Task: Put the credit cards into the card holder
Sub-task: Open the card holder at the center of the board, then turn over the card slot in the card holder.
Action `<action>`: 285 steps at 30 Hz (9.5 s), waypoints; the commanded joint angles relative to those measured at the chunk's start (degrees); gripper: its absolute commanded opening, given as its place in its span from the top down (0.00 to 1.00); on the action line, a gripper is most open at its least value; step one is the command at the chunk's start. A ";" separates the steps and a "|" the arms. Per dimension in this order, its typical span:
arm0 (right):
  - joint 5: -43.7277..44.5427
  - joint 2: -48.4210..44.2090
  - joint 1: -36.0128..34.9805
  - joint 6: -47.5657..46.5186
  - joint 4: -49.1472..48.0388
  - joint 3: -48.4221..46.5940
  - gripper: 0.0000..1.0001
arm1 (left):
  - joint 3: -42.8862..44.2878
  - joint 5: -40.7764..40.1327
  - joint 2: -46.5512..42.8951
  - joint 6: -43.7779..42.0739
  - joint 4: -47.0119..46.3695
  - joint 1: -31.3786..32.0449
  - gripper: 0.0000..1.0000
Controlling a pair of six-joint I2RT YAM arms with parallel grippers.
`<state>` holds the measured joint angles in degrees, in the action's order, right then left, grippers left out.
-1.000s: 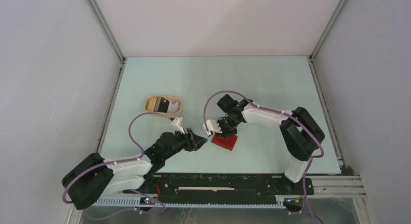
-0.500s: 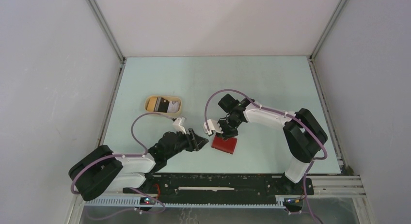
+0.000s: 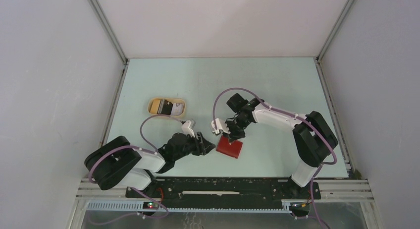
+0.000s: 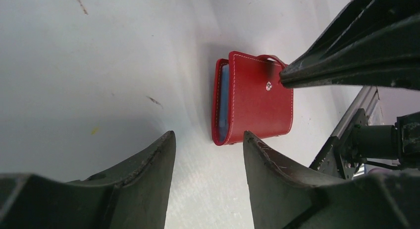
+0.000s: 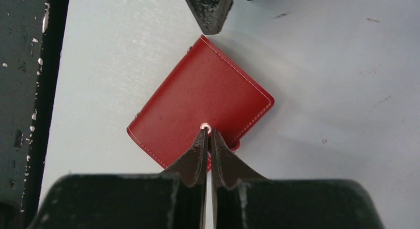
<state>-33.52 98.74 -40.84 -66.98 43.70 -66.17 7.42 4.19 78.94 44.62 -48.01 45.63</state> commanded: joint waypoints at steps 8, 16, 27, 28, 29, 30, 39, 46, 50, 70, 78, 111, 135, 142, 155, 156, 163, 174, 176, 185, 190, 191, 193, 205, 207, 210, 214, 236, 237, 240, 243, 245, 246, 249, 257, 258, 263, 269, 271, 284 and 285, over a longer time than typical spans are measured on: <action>-8.29 -3.61 8.02 6.46 1.06 -4.21 1.00 | 1.82 0.50 -1.48 -0.89 -3.95 0.60 0.43; -14.32 -5.94 9.56 17.35 0.05 -7.56 1.00 | 0.62 -0.06 -3.90 0.50 -4.02 0.55 0.41; -15.70 -6.82 11.63 21.51 -1.19 -6.84 1.00 | -0.58 -1.64 -5.92 0.58 -4.08 0.55 0.38; -14.08 -6.36 11.77 22.56 -2.15 -6.60 1.00 | -0.45 -1.64 -6.06 0.49 -3.78 0.60 0.38; -13.01 -5.84 12.13 23.39 -2.89 -6.60 1.00 | -0.34 -1.59 -6.07 0.39 -3.57 0.56 0.38; -12.11 -5.38 12.64 24.40 -3.57 -6.58 1.00 | -0.24 -1.55 -6.01 0.38 -3.51 0.58 0.38; 1.82 -3.38 17.21 32.87 -10.39 -3.79 1.00 | 0.34 -0.98 -5.66 0.20 -3.15 0.57 0.40; 14.14 0.39 18.91 36.16 -11.52 -1.77 1.00 | 0.05 -0.95 -6.45 0.12 -3.14 0.60 0.41; 15.80 2.42 20.05 36.69 -10.31 -1.79 0.92 | -0.07 -0.72 -6.73 0.20 -3.14 0.56 0.41; -0.67 -17.43 24.02 33.75 -8.65 1.49 0.48 | -1.79 0.35 -14.15 0.50 -0.76 0.60 0.43; -14.10 -22.20 20.38 24.46 -2.32 3.39 0.48 | -0.89 0.38 -13.03 1.08 -0.77 1.98 0.45; 1.44 -24.67 1.06 11.88 -7.84 15.11 0.28 | -5.31 -9.64 -12.24 1.70 -5.18 6.33 0.51; 12.39 -19.43 -7.15 15.26 -12.53 15.85 0.15 | -11.68 -24.01 -59.18 -5.15 29.44 6.33 0.18; 19.94 -15.81 -9.51 19.24 -17.81 15.94 0.05 | -11.81 -22.18 -52.69 -4.38 24.64 6.32 0.19; 32.53 -11.95 -11.28 22.66 -27.46 17.10 0.14 | -12.75 -22.31 -51.83 -3.84 22.69 6.32 0.20; 33.28 -11.99 -11.28 22.75 -27.85 17.05 0.17 | -12.84 -22.34 -51.73 -3.77 22.57 6.33 0.21; 35.98 -13.69 -10.53 23.52 -29.05 17.06 0.34 | -13.00 -21.79 -49.94 -3.51 20.85 6.32 0.21; 32.83 -14.95 -3.03 27.00 -25.93 15.62 0.51 | -12.11 -20.10 -44.60 -3.08 16.60 6.32 0.26; 31.24 -14.04 -1.35 27.97 -24.28 14.74 0.52 | -11.89 -19.67 -43.22 -2.80 15.53 6.38 0.27; 24.88 -8.07 4.23 33.08 -18.40 10.35 0.61 | -9.09 -16.13 -32.28 -0.24 7.03 6.39 0.39; 20.59 -4.94 6.03 34.96 -15.25 8.21 0.75 | -5.21 -12.98 -23.18 1.38 1.04 6.32 0.49; 19.25 -4.33 6.30 35.31 -14.60 7.80 0.77 | -4.31 -12.45 -21.09 1.62 0.04 6.38 0.51; 16.62 -3.07 6.80 36.03 -13.00 6.69 0.82 | -2.21 -11.22 -16.20 2.16 -1.71 6.32 0.55; 4.59 5.88 9.45 40.60 -4.94 0.38 0.97 | 8.10 -7.67 5.69 5.20 -8.94 6.32 0.69; 4.28 6.49 10.06 40.79 -4.47 0.02 0.97 | 9.57 -7.53 8.50 5.83 -8.94 6.31 0.70; 3.50 6.81 11.04 41.01 -4.24 -0.12 0.97 | 11.10 -8.30 11.81 6.42 -8.19 6.30 0.69; 3.15 6.78 11.48 40.99 -4.16 -0.12 0.97 | 12.54 -8.63 13.06 5.64 -6.31 6.24 0.63; 2.96 7.35 11.06 40.79 -3.72 -0.45 0.96 | 18.65 -10.35 13.96 3.80 5.91 6.23 0.49; 3.01 7.35 11.09 40.79 -3.74 -0.45 0.96 | 18.55 -10.80 13.44 3.54 7.01 6.28 0.49; 3.17 7.32 11.04 40.85 -3.87 -0.45 0.96 | 18.49 -11.47 12.59 3.13 8.62 6.33 0.48; 3.14 7.43 11.05 40.89 -3.85 -0.45 0.95 | 18.62 -11.21 12.74 3.15 8.81 6.33 0.48; 3.19 7.43 11.04 40.88 -3.85 -0.46 0.95 | 19.08 -10.35 13.38 3.26 8.81 6.42 0.48; 3.15 7.43 11.04 40.96 -3.87 -0.45 0.95 | 19.50 -9.82 13.80 3.28 8.69 6.41 0.48; 2.99 7.43 11.06 40.96 -3.83 -0.51 0.95 | 20.12 -8.46 15.08 3.53 7.52 6.47 0.48; 0.30 8.01 11.09 40.79 -2.28 -1.40 0.95 | 20.77 -4.66 16.91 4.17 2.31 6.45 0.53; -0.30 8.09 11.13 40.90 -2.08 -1.55 0.95 | 20.86 -3.88 17.24 4.37 1.32 6.46 0.54; -2.27 7.97 11.72 41.05 -1.48 -1.83 0.94 | 20.63 -1.41 18.18 5.37 -3.29 6.42 0.55; -4.13 7.61 12.84 40.97 -1.03 -2.03 0.93 | 18.83 -0.69 16.56 5.77 -7.86 6.44 0.59; -4.72 7.52 13.18 40.94 -0.84 -2.08 0.91 | 18.69 0.08 16.57 6.21 -9.51 6.41 0.59; -7.82 5.54 16.40 40.53 0.35 -2.48 0.78 | 19.77 2.01 19.80 8.11 -13.60 6.43 0.61; -8.14 5.31 16.73 40.53 0.48 -2.47 0.77 | 19.79 2.02 19.80 8.11 -13.60 6.47 0.62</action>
<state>-38.70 106.63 -25.67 -26.65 43.57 -66.72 25.87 4.99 98.50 52.10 -58.67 51.64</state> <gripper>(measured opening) 0.208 0.391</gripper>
